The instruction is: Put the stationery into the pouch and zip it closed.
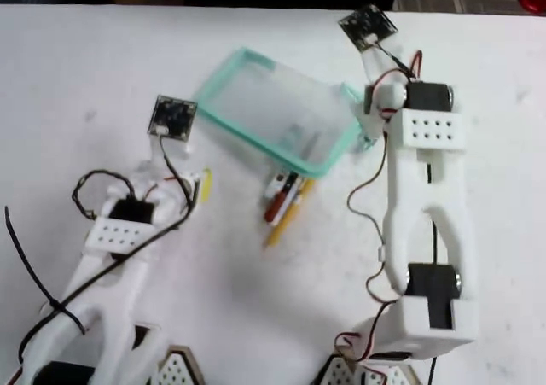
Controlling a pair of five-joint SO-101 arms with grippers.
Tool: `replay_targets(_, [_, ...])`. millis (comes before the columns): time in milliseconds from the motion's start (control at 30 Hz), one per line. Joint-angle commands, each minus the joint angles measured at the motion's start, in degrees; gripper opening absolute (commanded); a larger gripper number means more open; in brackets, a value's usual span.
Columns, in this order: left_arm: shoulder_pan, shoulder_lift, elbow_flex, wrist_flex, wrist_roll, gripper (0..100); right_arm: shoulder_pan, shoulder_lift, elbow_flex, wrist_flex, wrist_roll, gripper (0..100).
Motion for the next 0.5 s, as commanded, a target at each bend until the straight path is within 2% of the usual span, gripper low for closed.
replay_targets(0, [0.0, 0.0, -0.6, -1.1, -0.7, 20, 2.7, 0.5, -2.2, 0.1, 0.4, 2.5])
replay_targets(333, [0.0, 0.0, -0.7, -1.5, -0.7, 20, 3.7, 2.8, 1.4, -1.0, 0.0, 3.6])
replay_targets(467, [0.0, 0.0, -0.7, -1.4, -0.7, 20, 3.0, 5.6, 1.5, -3.3, -7.2, 16.3])
